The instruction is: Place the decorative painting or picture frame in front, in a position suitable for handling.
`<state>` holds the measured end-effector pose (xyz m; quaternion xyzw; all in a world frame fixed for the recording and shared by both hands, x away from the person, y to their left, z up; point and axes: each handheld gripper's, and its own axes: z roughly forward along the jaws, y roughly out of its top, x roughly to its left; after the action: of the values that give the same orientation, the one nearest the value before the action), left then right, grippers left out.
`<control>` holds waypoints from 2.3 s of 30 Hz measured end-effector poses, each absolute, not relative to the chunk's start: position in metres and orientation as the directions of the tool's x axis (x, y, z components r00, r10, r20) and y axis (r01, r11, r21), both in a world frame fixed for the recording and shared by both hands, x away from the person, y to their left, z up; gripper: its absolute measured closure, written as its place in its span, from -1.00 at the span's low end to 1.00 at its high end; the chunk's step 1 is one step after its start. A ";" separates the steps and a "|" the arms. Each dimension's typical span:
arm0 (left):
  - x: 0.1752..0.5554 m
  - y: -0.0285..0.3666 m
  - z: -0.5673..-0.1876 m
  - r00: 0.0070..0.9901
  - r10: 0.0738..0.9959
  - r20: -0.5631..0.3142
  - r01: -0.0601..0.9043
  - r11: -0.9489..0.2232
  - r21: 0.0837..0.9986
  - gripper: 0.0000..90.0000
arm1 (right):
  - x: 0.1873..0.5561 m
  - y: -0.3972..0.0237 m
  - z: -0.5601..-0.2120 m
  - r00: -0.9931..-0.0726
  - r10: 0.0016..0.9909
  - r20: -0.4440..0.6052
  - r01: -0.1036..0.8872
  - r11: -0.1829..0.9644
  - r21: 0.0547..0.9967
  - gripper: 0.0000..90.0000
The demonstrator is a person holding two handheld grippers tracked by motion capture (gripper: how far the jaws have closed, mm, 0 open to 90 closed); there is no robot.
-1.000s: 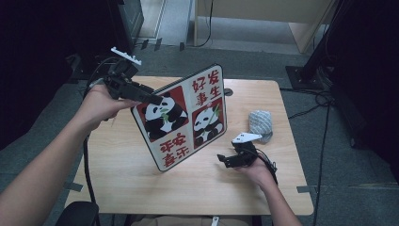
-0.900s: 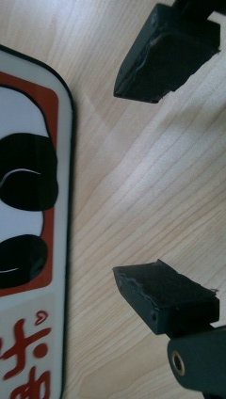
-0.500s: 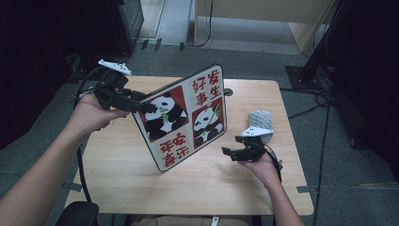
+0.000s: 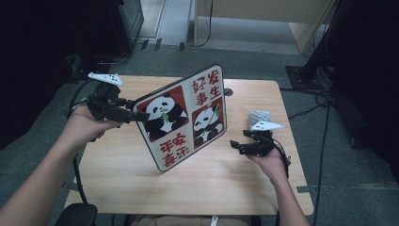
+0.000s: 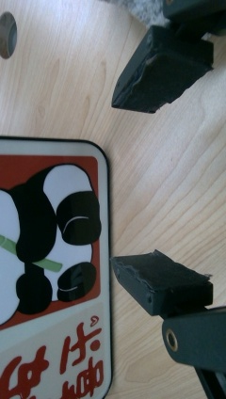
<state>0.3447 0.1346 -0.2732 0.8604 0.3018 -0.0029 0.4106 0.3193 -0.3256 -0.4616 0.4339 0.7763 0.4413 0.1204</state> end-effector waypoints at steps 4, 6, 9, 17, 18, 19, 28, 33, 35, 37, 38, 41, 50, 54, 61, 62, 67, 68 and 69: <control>0.340 0.138 -0.279 0.812 0.518 -0.268 0.528 -0.458 0.715 -0.14 | 0.323 -0.329 -0.460 -0.586 0.787 0.194 0.572 0.231 0.787 -0.50; 0.338 0.140 -0.282 0.808 0.522 -0.274 0.538 -0.461 0.706 -0.17 | 0.325 -0.332 -0.459 -0.581 0.790 0.198 0.574 0.225 0.787 -0.48; 0.336 0.141 -0.287 0.806 0.523 -0.278 0.546 -0.474 0.690 -0.33 | 0.330 -0.340 -0.457 -0.573 0.792 0.210 0.579 0.211 0.788 -0.46; 0.330 0.145 -0.301 0.802 0.512 -0.309 0.562 -0.469 0.681 -0.35 | 0.342 -0.353 -0.453 -0.551 0.812 0.194 0.578 0.203 0.791 -0.47; 0.328 0.145 -0.305 0.797 0.518 -0.311 0.570 -0.473 0.671 -0.33 | 0.346 -0.354 -0.452 -0.549 0.815 0.185 0.578 0.210 0.788 -0.47; 0.328 0.145 -0.305 0.797 0.518 -0.311 0.570 -0.473 0.671 -0.27 | 0.348 -0.355 -0.452 -0.548 0.817 0.178 0.577 0.216 0.788 -0.47; 0.321 0.146 -0.315 0.805 0.521 -0.285 0.549 -0.469 0.692 -0.04 | 0.357 -0.373 -0.447 -0.509 0.844 0.169 0.583 0.194 0.789 -0.45; 0.319 0.147 -0.324 0.803 0.538 -0.256 0.538 -0.469 0.700 -0.03 | 0.363 -0.389 -0.445 -0.474 0.867 0.156 0.586 0.179 0.791 -0.44; 0.319 0.149 -0.326 0.804 0.533 -0.264 0.537 -0.461 0.706 -0.03 | 0.365 -0.394 -0.445 -0.457 0.875 0.158 0.594 0.169 0.787 -0.43; 0.319 0.150 -0.332 0.796 0.534 -0.283 0.550 -0.445 0.707 -0.04 | 0.368 -0.399 -0.447 -0.444 0.884 0.150 0.597 0.167 0.784 -0.43; 0.319 0.150 -0.332 0.796 0.534 -0.283 0.550 -0.445 0.707 -0.04 | 0.368 -0.399 -0.447 -0.444 0.884 0.150 0.597 0.167 0.784 -0.43; 0.320 0.150 -0.339 0.792 0.526 -0.309 0.560 -0.427 0.710 -0.04 | 0.373 -0.404 -0.451 -0.422 0.895 0.144 0.609 0.161 0.777 -0.43; 0.320 0.148 -0.349 0.785 0.526 -0.327 0.570 -0.406 0.714 -0.05 | 0.380 -0.420 -0.461 -0.336 0.931 0.144 0.626 0.107 0.772 -0.40; 0.320 0.146 -0.352 0.784 0.527 -0.329 0.573 -0.410 0.710 -0.05 | 0.378 -0.422 -0.457 -0.328 0.933 0.146 0.621 0.097 0.778 -0.39; 0.319 0.145 -0.356 0.771 0.529 -0.355 0.593 -0.391 0.704 -0.05 | 0.386 -0.415 -0.472 -0.327 0.929 0.174 0.658 0.092 0.747 -0.39; 0.318 0.145 -0.357 0.774 0.528 -0.348 0.587 -0.394 0.707 -0.05 | 0.389 -0.413 -0.476 -0.323 0.925 0.199 0.669 0.074 0.740 -0.39; 0.318 0.146 -0.357 0.778 0.523 -0.347 0.580 -0.388 0.717 -0.05 | 0.391 -0.406 -0.481 -0.338 0.917 0.212 0.688 0.088 0.720 -0.40; 0.318 0.146 -0.357 0.780 0.521 -0.346 0.575 -0.381 0.724 -0.05 | 0.392 -0.403 -0.482 -0.341 0.918 0.201 0.691 0.100 0.716 -0.41; 0.318 0.146 -0.357 0.780 0.521 -0.346 0.575 -0.381 0.724 -0.05 | 0.392 -0.403 -0.482 -0.341 0.918 0.201 0.691 0.100 0.716 -0.41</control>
<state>0.3180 0.1464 -0.3571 0.8305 0.3300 -0.0305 0.4477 0.3915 -0.4026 -0.4825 0.5540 0.7262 0.3784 0.1501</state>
